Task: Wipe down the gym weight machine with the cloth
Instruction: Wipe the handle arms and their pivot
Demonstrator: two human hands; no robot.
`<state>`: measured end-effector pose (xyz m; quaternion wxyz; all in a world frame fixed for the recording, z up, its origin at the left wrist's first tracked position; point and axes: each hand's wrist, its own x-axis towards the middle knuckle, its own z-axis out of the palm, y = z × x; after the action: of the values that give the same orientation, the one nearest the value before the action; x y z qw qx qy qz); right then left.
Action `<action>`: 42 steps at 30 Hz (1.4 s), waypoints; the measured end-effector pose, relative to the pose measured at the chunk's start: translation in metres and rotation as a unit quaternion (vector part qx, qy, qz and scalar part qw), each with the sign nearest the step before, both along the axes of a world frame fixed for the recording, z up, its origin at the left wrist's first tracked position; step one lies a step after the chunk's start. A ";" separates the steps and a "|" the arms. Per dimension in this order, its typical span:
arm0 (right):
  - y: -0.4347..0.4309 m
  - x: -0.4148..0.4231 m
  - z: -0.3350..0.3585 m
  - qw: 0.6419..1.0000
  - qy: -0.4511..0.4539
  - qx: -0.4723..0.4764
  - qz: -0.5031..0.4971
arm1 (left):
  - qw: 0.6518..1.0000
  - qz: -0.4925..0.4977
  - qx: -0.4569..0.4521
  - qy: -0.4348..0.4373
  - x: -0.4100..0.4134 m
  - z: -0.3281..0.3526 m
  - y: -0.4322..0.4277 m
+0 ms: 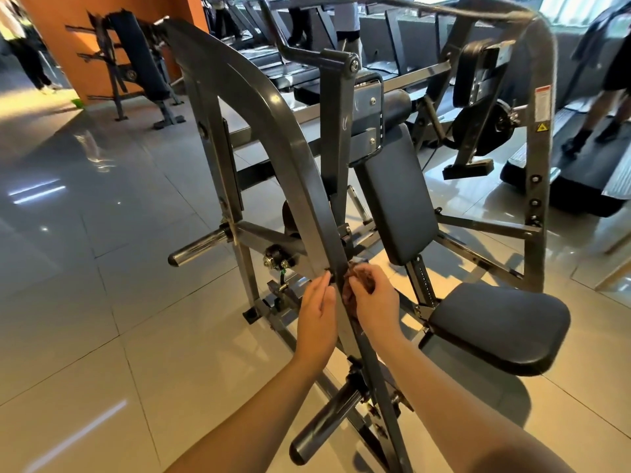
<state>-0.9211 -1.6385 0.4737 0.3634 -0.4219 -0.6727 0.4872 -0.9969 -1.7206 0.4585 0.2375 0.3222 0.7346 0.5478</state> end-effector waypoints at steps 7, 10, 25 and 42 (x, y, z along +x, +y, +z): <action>-0.007 -0.017 0.002 0.999 0.052 0.008 -0.014 | 1.000 -0.007 0.003 -0.020 -0.001 -0.004 -0.002; -0.009 0.003 -0.025 0.999 -0.013 -0.022 -0.039 | 1.000 -0.021 -0.006 -0.016 0.002 -0.007 -0.003; -0.004 -0.007 -0.012 0.996 0.006 -0.056 -0.063 | 0.999 -0.037 -0.009 0.001 -0.001 -0.011 -0.004; -0.004 -0.020 0.014 0.999 -0.001 -0.014 -0.052 | 0.997 -0.061 0.032 -0.039 -0.010 -0.015 -0.008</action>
<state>-0.9409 -1.6420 0.4878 0.3811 -0.4617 -0.6438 0.4765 -1.0073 -1.7286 0.4437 0.2890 0.3522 0.6859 0.5674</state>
